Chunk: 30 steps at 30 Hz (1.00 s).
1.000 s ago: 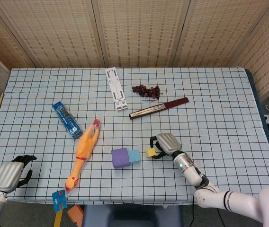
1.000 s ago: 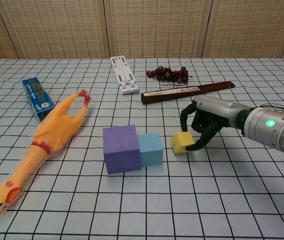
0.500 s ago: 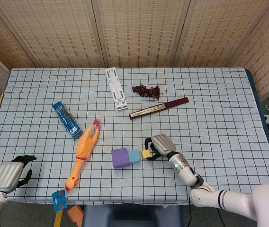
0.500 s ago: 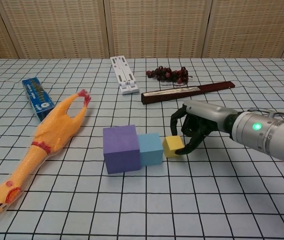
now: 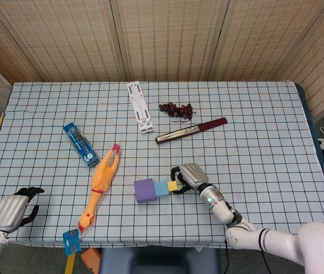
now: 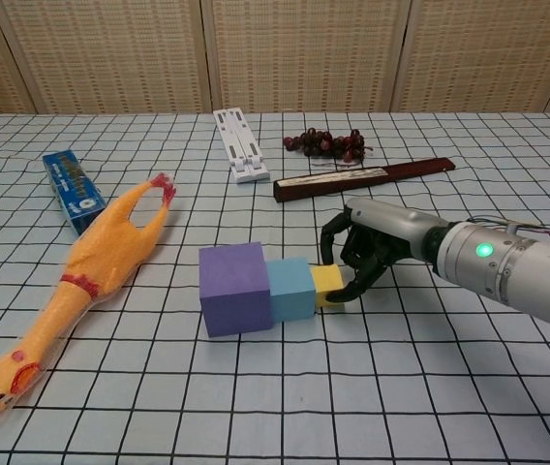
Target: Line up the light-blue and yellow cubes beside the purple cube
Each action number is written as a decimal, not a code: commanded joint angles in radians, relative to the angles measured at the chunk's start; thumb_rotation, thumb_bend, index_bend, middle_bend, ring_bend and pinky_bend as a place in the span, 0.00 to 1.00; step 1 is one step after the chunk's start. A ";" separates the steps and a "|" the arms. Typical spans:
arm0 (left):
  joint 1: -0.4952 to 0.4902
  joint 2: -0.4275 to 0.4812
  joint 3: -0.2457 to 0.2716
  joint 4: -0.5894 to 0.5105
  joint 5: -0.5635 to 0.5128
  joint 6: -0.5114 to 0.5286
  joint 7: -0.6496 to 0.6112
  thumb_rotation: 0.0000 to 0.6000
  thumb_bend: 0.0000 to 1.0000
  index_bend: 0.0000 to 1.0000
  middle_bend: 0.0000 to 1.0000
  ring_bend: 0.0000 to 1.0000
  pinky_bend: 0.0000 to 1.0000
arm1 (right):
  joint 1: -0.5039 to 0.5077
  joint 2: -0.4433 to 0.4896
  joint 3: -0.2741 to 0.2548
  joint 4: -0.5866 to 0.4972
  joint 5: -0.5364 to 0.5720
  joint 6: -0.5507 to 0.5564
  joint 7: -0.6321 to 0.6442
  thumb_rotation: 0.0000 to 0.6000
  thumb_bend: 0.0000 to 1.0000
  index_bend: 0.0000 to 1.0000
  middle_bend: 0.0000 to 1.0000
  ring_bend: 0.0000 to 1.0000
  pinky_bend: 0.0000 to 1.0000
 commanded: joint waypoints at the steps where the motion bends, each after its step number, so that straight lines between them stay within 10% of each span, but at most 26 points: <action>1: 0.001 -0.001 0.000 0.000 0.000 0.001 0.001 1.00 0.50 0.31 0.32 0.29 0.57 | 0.000 0.001 0.000 -0.002 -0.001 0.001 0.002 1.00 0.06 0.64 0.91 0.94 1.00; 30: -0.001 -0.001 0.002 -0.001 0.000 -0.003 0.003 1.00 0.50 0.31 0.32 0.29 0.57 | 0.011 0.000 -0.007 0.012 -0.006 -0.023 0.028 1.00 0.06 0.55 0.91 0.94 1.00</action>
